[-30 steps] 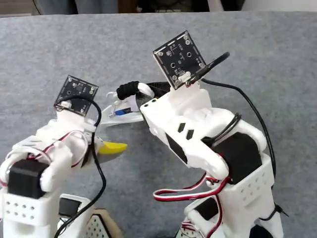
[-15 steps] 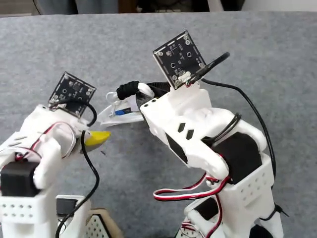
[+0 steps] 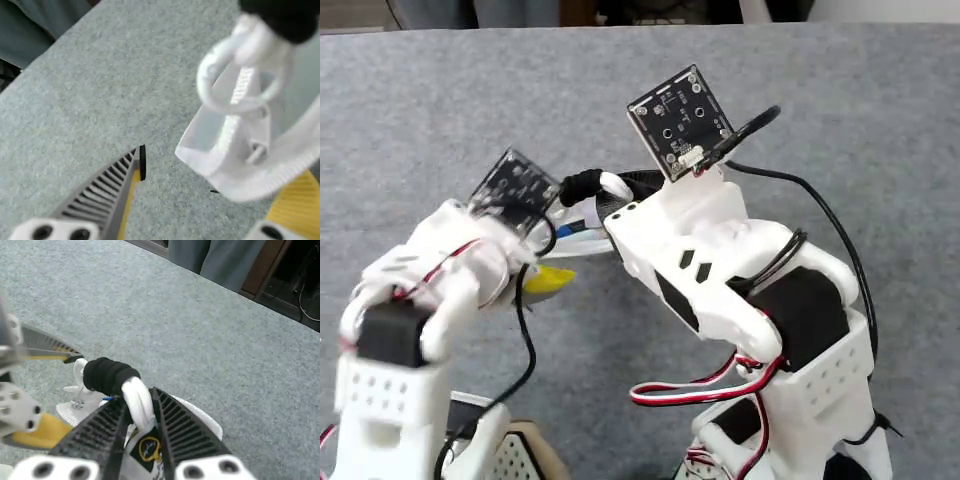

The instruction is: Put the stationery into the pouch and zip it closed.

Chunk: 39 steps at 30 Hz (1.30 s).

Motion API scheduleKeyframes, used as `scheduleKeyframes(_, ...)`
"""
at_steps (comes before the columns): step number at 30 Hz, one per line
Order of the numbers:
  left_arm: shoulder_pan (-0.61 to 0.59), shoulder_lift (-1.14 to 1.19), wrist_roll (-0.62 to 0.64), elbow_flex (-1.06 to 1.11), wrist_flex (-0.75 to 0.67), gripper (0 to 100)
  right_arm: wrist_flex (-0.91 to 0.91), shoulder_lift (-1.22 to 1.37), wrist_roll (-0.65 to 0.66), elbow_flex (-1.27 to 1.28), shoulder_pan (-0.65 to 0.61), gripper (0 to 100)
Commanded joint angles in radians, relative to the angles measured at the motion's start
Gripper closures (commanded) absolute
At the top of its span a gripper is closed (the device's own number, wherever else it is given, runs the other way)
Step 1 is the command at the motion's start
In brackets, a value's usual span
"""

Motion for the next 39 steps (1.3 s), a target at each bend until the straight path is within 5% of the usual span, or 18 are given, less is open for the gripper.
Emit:
scheduleKeyframes(1, 0.018, 0.048, 0.0, 0.019, -0.074, 58, 0.0, 0.001, -0.012, -0.045, 0.008, 98.6)
scheduleKeyframes(10, 0.036, 0.071, 0.137, 0.027, -0.098, 60, -0.005, 0.018, -0.011, -0.047, 0.011, 98.6)
scheduleKeyframes(19, 0.101, 0.074, 0.302, 0.085, -0.167, 97, -0.005, 0.045, -0.011, -0.054, 0.012, 98.6)
scheduleKeyframes(34, 0.122, 0.068, 0.315, 0.035, -0.106, 96, 0.002, 0.044, -0.005, -0.054, 0.012, 98.6)
scheduleKeyframes(39, 0.116, 0.068, 0.35, -0.107, 0.043, 79, 0.002, 0.041, -0.005, -0.054, 0.012, 98.6)
